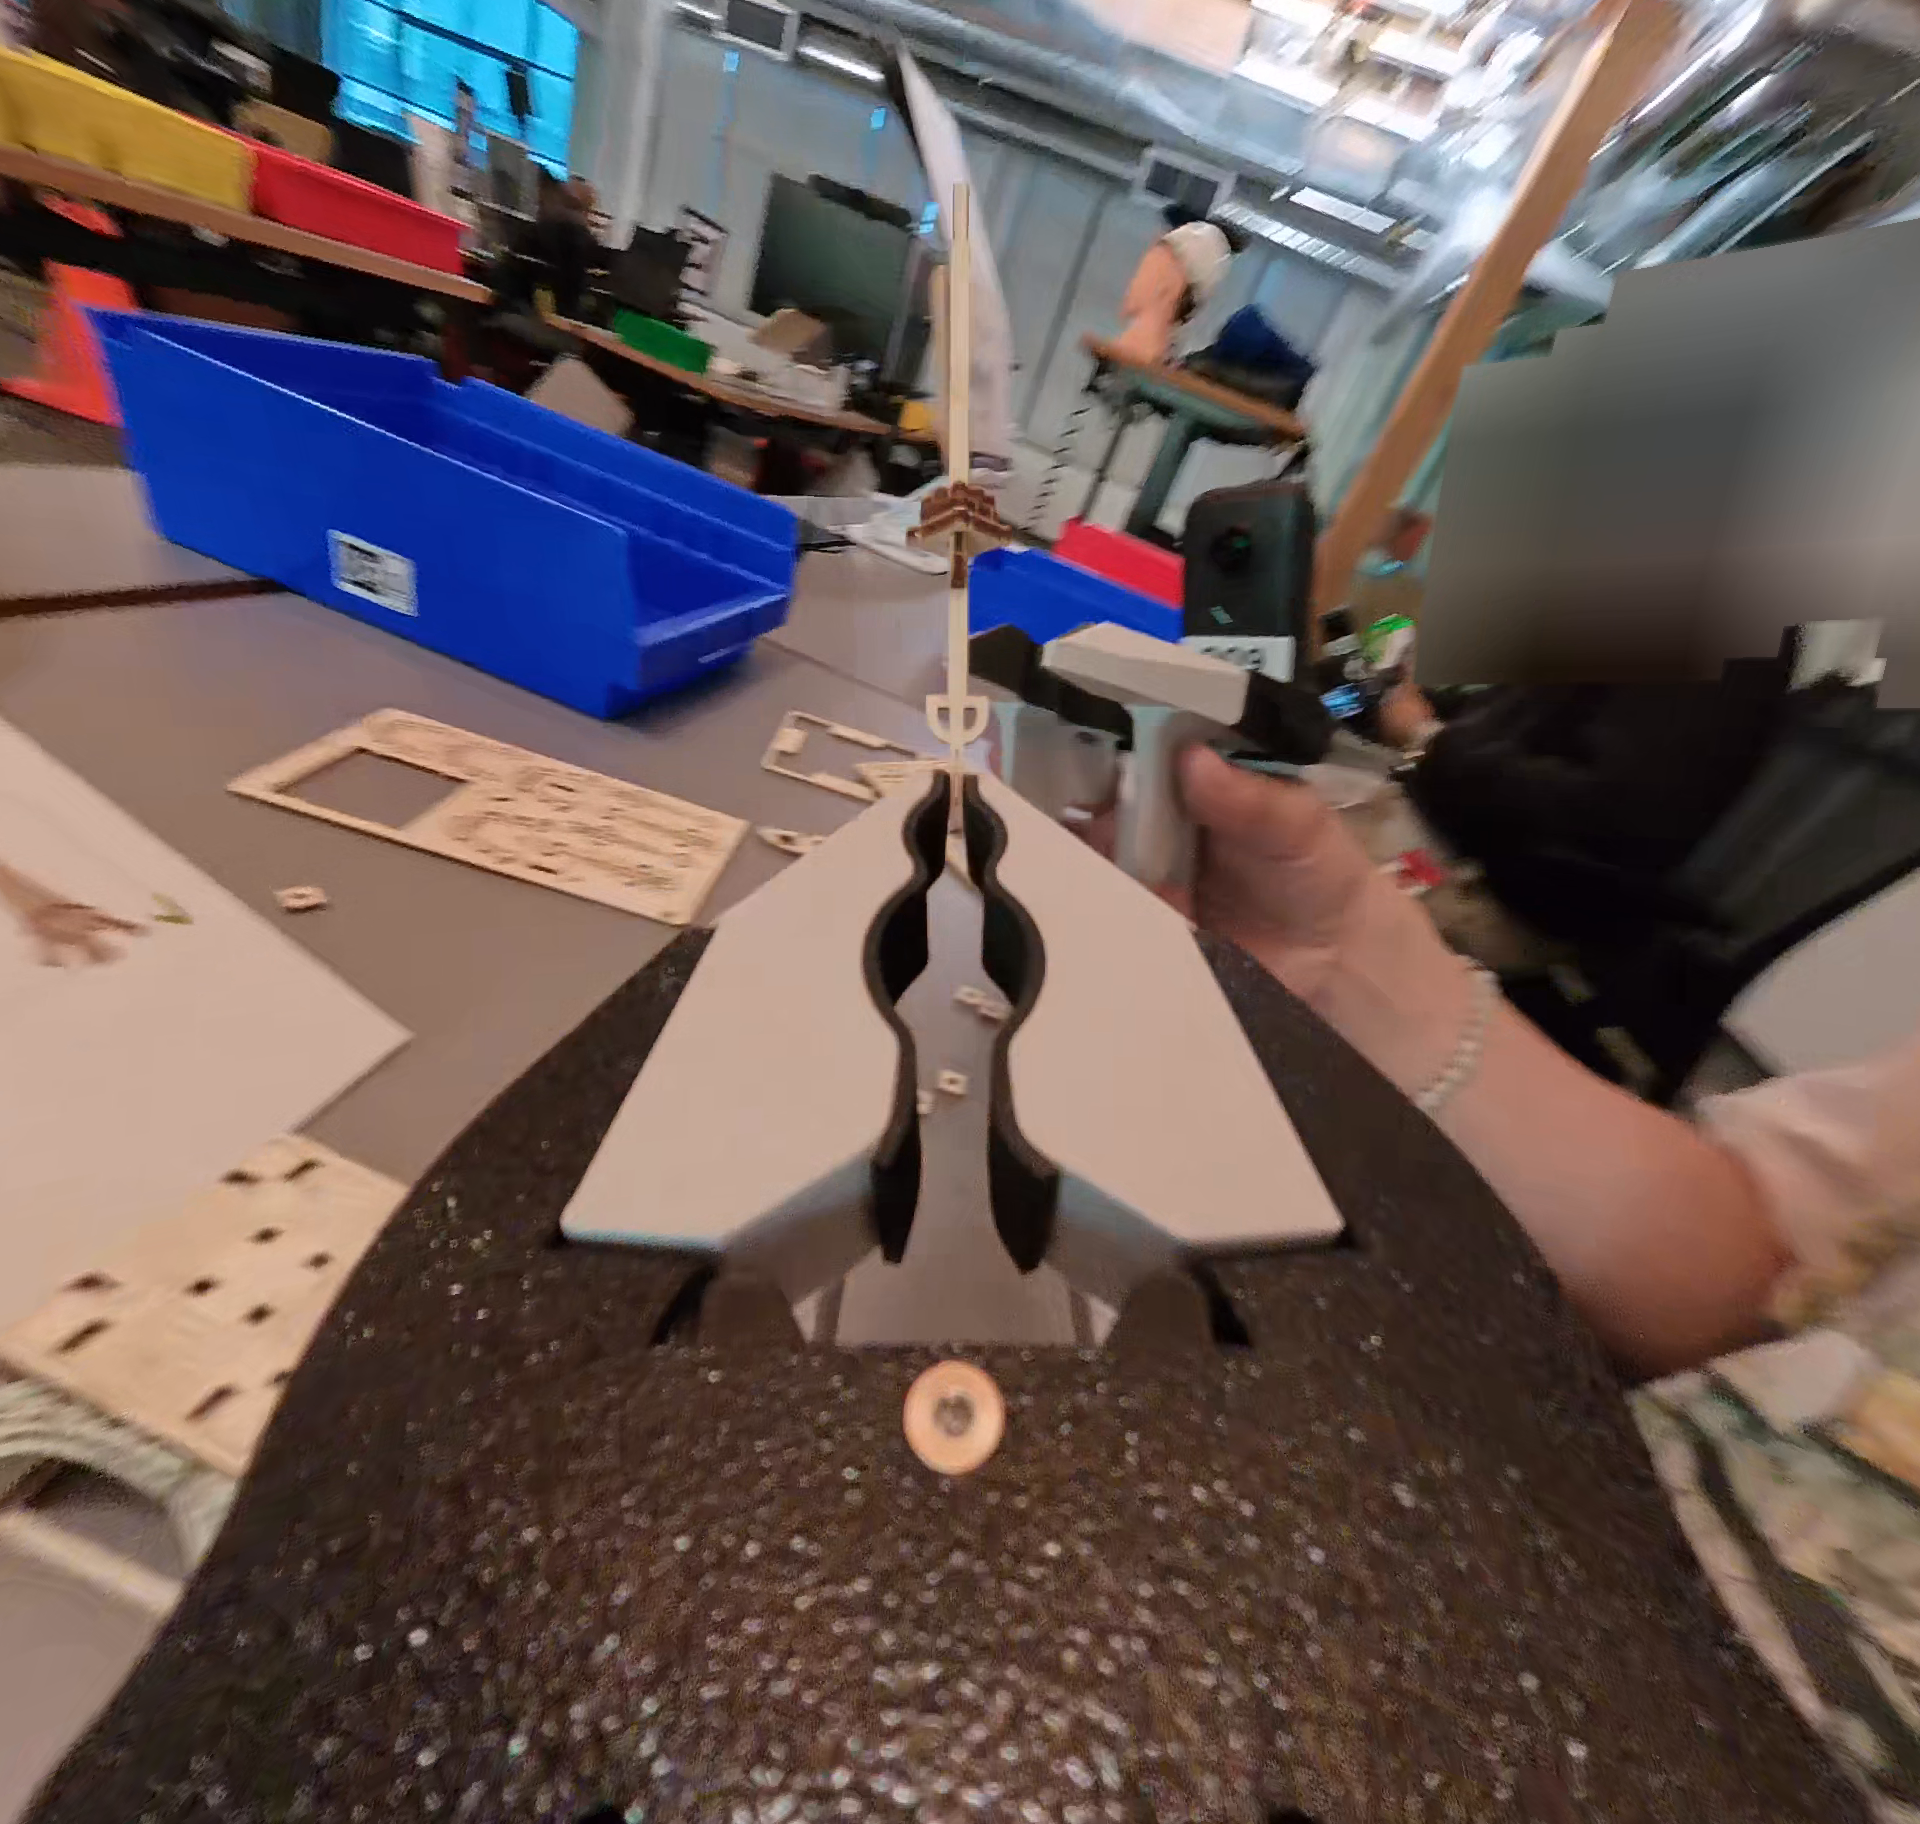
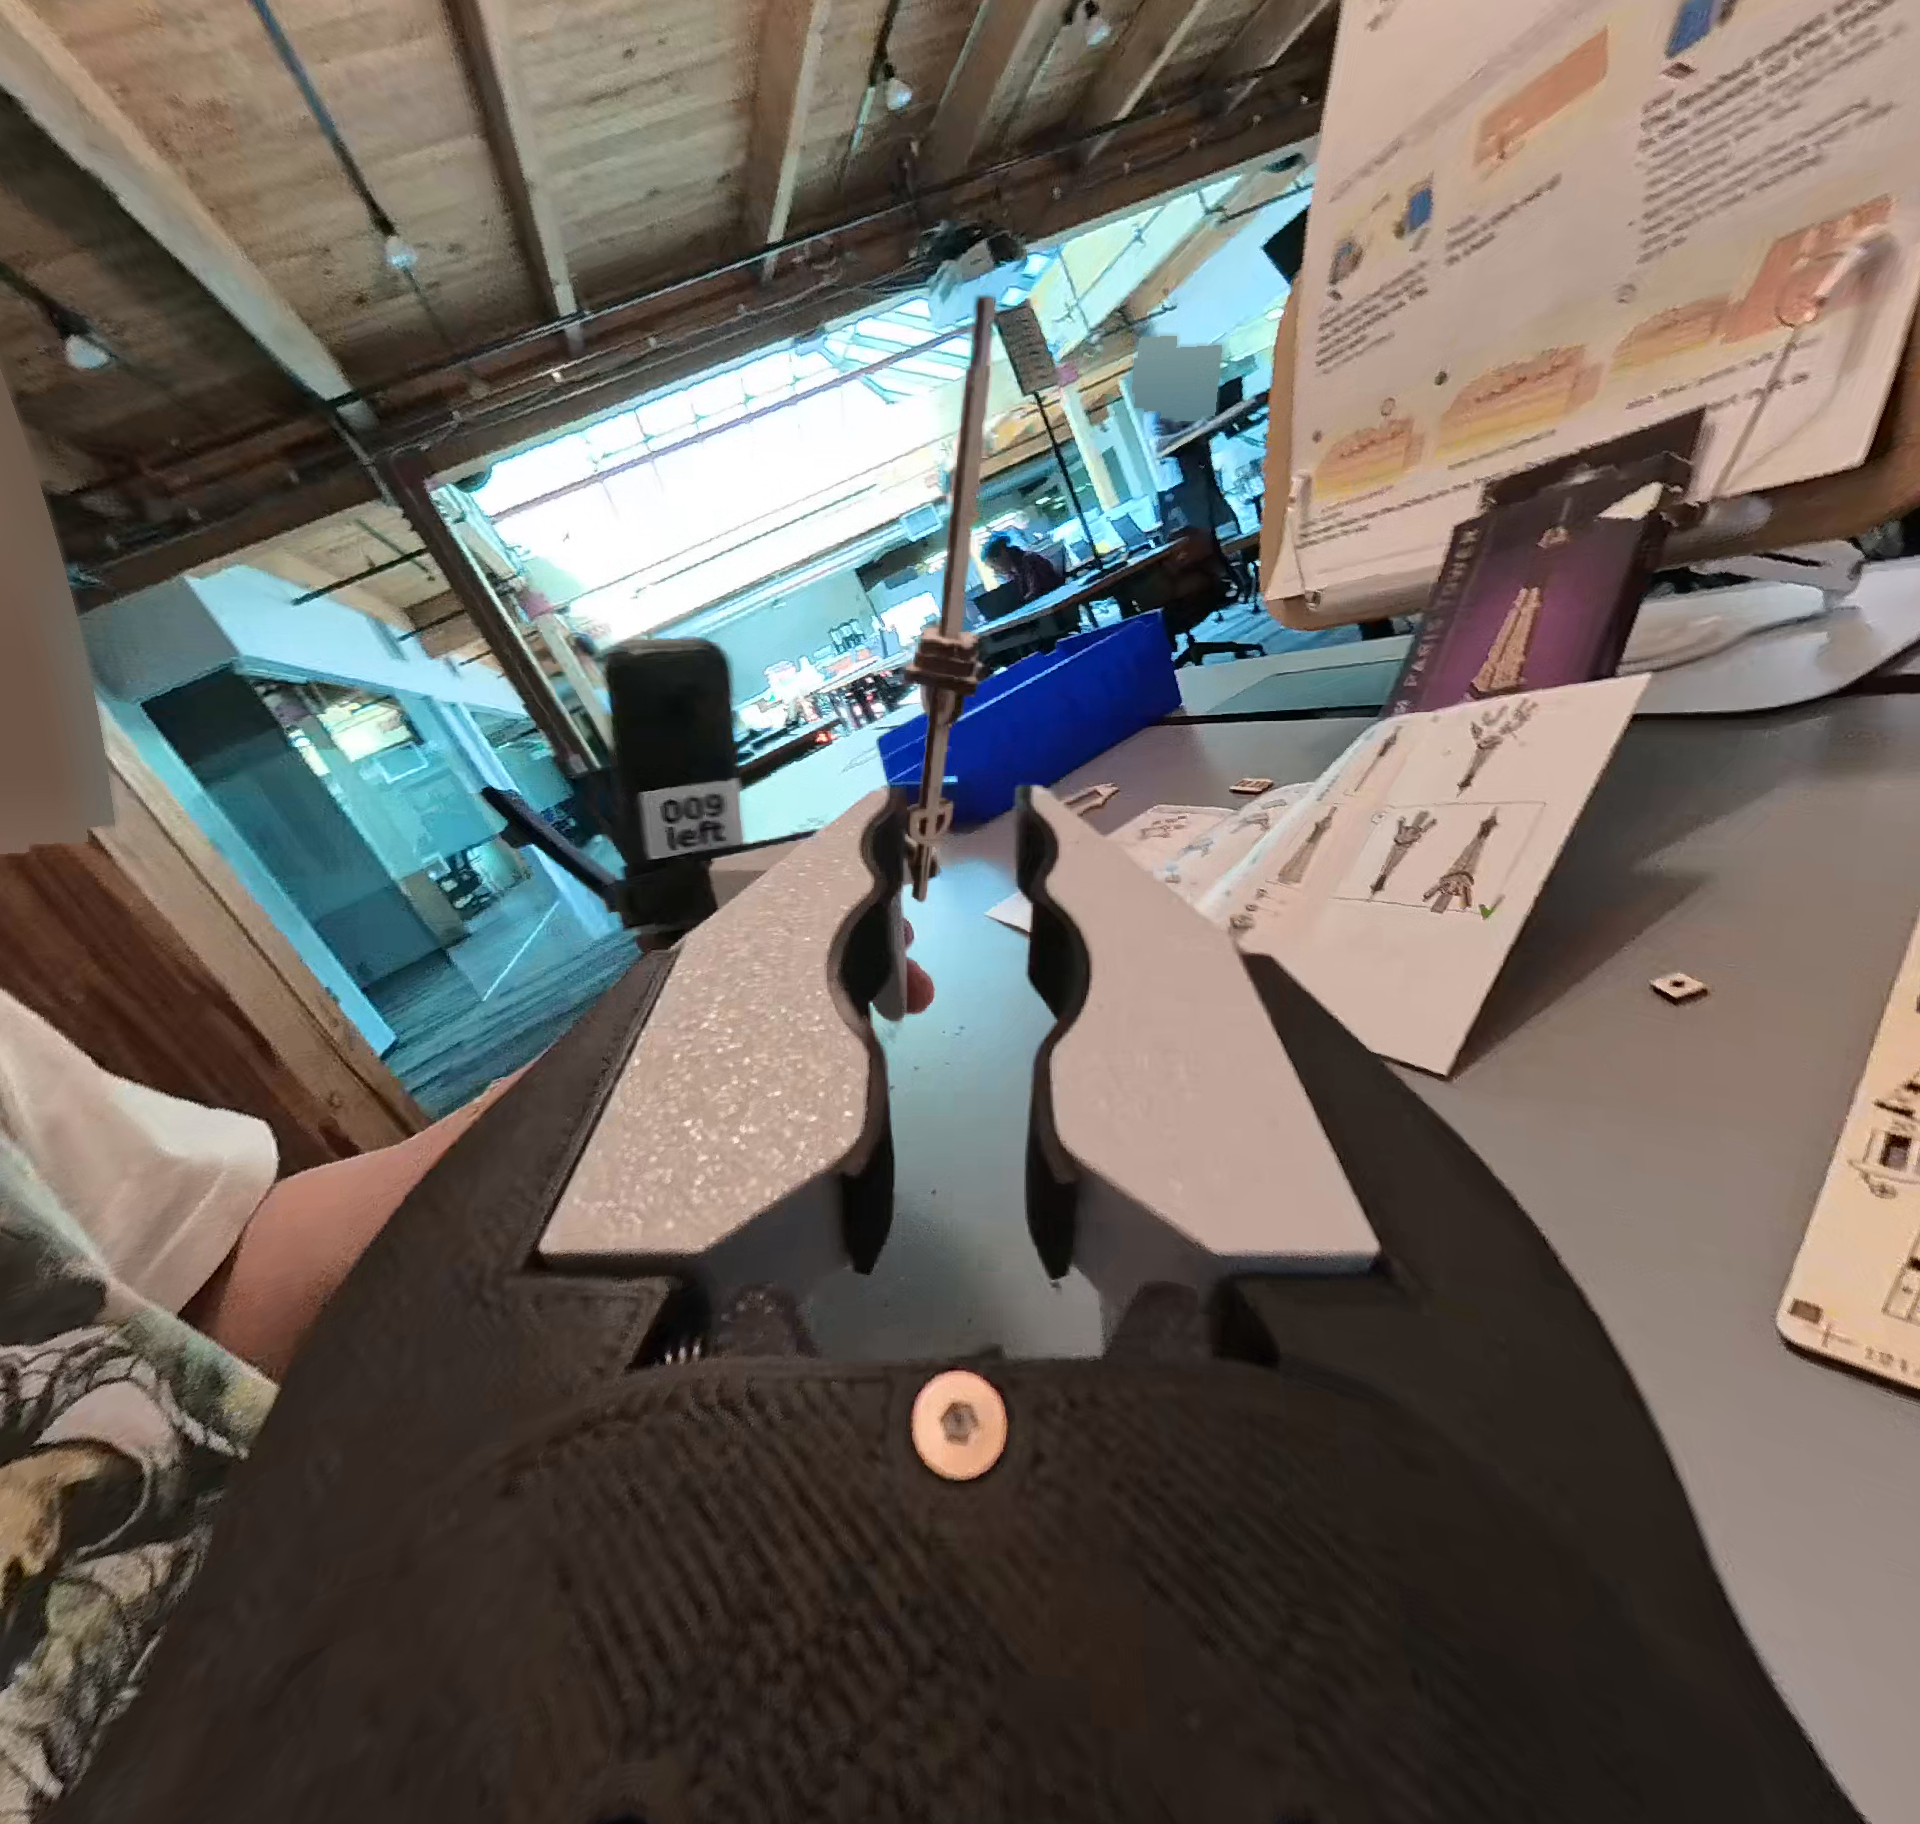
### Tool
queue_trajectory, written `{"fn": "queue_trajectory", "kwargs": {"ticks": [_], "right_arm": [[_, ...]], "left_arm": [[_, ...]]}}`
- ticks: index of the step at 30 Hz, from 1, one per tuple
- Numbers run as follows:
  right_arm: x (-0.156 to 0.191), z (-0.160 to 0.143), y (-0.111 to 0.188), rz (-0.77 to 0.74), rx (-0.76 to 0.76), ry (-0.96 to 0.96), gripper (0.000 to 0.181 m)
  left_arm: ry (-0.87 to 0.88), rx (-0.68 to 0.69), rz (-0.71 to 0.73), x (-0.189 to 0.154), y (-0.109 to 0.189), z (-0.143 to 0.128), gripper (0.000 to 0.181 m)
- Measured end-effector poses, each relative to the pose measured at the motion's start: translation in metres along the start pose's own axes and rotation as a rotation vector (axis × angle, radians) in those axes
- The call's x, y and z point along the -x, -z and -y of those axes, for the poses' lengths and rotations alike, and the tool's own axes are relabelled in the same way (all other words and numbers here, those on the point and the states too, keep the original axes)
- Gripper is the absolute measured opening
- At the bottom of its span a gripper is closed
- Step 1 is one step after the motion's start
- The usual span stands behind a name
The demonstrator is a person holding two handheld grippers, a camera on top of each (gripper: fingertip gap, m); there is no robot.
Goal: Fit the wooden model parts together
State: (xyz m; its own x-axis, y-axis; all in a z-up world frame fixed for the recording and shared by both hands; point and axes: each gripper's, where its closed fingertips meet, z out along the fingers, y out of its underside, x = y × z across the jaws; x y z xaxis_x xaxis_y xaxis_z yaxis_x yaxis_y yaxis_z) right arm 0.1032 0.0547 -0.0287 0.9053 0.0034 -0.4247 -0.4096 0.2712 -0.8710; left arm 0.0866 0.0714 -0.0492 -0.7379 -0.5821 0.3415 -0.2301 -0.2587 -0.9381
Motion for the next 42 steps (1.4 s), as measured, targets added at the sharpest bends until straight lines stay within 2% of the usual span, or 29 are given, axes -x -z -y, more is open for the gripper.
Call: {"fn": "queue_trajectory", "kwargs": {"ticks": [2,5,8,12,19,23,28,32,33,37,39,42], "right_arm": [[0.007,0.001,-0.003,0.036,-0.003,0.002,0.017],[0.010,-0.011,-0.012,0.053,0.068,0.009,0.026],[0.017,-0.016,-0.017,0.081,0.092,0.023,0.017],[0.014,-0.016,-0.017,0.074,0.076,0.000,0.002],[0.011,-0.021,-0.020,0.046,0.088,-0.010,0.001],[0.012,-0.026,-0.023,0.047,0.096,-0.022,0.001],[0.011,-0.031,-0.021,0.040,0.143,0.024,0.001],[0.008,-0.034,-0.020,0.036,0.153,0.023,0.002],[0.007,-0.034,-0.019,0.029,0.152,0.029,0.004],[0.001,-0.029,-0.009,0.012,0.181,0.059,0.035],[-0.003,-0.012,-0.001,-0.007,0.129,0.095,0.036],[0.005,0.015,0.000,0.040,0.034,0.087,0.026]], "left_arm": [[0.085,-0.021,-0.090,-0.007,0.001,0.001,0.000],[0.166,-0.031,-0.153,-0.011,0.000,-0.001,0.000],[0.185,-0.013,-0.170,-0.012,0.000,-0.006,0.000],[0.158,0.010,-0.173,-0.012,0.000,-0.010,0.000],[-0.049,0.095,-0.069,-0.005,-0.003,-0.017,0.001],[-0.111,0.133,-0.040,-0.003,-0.006,-0.019,0.000],[-0.115,0.182,-0.035,-0.002,-0.005,-0.025,0.000],[-0.071,0.168,-0.043,0.001,-0.005,-0.028,0.000],[-0.055,0.160,-0.052,0.002,-0.004,-0.028,0.000],[-0.038,0.152,-0.068,0.003,0.001,-0.030,0.000],[-0.040,0.169,-0.087,0.002,0.004,-0.032,0.000],[-0.060,0.212,-0.138,-0.005,0.006,-0.038,0.000]]}}
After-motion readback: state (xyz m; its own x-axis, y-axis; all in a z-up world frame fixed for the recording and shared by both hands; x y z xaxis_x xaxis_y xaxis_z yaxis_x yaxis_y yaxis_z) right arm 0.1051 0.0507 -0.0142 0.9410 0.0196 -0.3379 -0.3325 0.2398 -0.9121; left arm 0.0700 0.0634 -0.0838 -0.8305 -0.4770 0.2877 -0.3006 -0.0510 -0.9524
